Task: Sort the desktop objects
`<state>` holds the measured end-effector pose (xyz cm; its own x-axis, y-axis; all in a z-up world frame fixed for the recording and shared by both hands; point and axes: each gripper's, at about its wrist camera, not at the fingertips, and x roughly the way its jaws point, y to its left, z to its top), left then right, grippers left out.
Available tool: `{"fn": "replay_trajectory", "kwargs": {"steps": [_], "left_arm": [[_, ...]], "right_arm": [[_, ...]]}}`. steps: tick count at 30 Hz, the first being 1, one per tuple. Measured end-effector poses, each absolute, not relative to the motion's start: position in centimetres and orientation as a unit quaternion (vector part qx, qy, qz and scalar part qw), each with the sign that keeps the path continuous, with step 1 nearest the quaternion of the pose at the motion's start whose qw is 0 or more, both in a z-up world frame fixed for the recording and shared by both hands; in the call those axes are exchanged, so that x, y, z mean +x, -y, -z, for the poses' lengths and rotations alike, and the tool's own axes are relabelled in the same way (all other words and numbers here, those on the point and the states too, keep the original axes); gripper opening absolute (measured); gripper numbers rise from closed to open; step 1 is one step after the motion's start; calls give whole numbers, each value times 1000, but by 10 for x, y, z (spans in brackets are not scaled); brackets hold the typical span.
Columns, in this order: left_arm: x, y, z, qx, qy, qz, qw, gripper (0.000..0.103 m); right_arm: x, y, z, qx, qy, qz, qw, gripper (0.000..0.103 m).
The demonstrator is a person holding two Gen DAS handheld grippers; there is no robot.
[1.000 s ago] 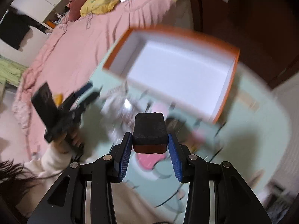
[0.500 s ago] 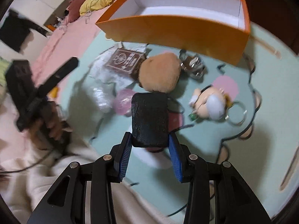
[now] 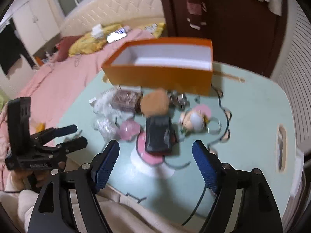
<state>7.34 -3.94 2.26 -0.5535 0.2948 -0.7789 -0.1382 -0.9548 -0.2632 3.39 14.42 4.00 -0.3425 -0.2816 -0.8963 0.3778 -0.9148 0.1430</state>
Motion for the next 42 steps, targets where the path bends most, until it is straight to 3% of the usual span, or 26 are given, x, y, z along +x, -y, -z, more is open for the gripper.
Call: {"fn": "replay_trajectory", "kwargs": {"steps": [5,11,17,21,42], "left_arm": [[73,29,-23,-458,45,-883,91,86],[73,9,-13,-462,-25,-884,65,102],[75,10,-13,-458,-29,-886,68,103],[74,11,-12,-458,-29,-886,69,103],[73,9,-10,-456,-29,-887,70,103]], "right_arm": [[48,-143,-31,537,-48,826,163,78],[54,-140,-17,541,-68,831,114,79],[50,-145,-10,540,-76,832,103,87],[47,-146,-6,547,-77,827,102,103],[58,-145,-19,548,-75,827,98,103]]}}
